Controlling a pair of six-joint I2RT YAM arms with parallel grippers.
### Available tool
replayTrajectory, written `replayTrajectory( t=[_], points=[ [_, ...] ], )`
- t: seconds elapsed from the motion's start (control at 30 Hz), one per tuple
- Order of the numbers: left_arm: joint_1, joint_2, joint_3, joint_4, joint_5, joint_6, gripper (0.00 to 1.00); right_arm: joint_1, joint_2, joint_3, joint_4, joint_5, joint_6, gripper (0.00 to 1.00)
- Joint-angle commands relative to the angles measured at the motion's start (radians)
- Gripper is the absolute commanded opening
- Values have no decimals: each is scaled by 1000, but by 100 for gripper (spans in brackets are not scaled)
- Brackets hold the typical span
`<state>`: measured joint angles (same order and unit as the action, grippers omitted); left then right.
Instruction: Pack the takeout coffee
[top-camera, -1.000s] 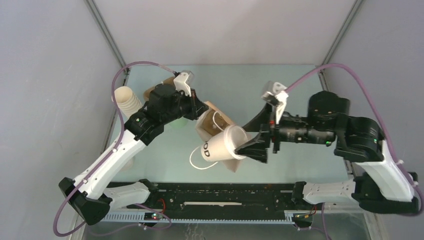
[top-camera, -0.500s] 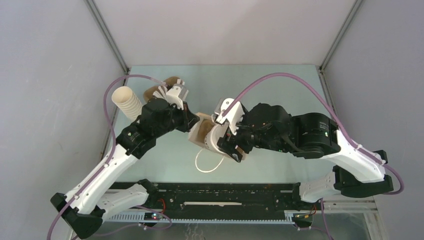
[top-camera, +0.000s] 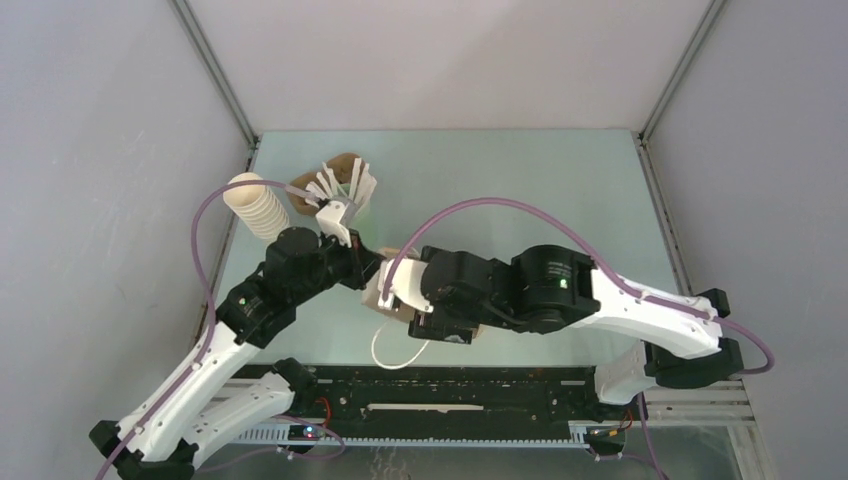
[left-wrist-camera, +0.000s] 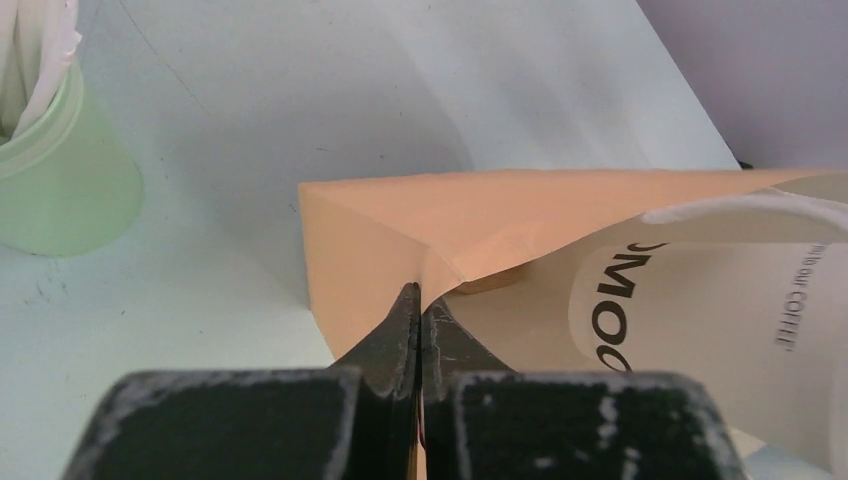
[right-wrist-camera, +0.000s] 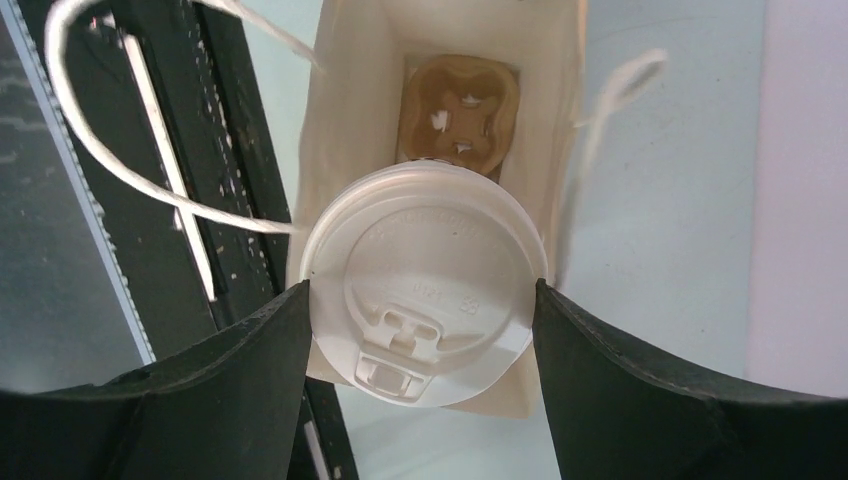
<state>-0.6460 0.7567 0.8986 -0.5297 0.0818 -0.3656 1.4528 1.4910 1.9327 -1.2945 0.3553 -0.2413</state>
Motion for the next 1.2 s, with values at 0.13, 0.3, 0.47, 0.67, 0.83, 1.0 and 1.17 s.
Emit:
replayTrajectory(
  t=[0.13, 0.3, 0.47, 0.67, 0.83, 1.0, 1.17],
  points=[
    [-6, -133, -111, 89, 29, 11, 0, 56, 67, -20, -67, -31, -60, 54],
    [-6, -154, -144, 133, 41, 8, 0, 68, 153, -6, -64, 34, -25, 54],
    [-7, -156, -151, 151, 68, 3, 0, 75, 222, -34, -64, 68, 3, 55],
    [-7, -202, -181, 144, 84, -12, 0, 77, 224, -132, 14, 23, 27, 56],
    [-7, -226, -206, 122, 97, -32, 0, 73, 254, -163, 50, 48, 40, 56],
    [-7, -247, -239, 123, 106, -63, 0, 51, 282, -155, 22, 152, 66, 56],
    [-9, -299, -298, 152, 93, -114, 0, 49, 280, -192, 4, 192, 90, 56]
  ],
)
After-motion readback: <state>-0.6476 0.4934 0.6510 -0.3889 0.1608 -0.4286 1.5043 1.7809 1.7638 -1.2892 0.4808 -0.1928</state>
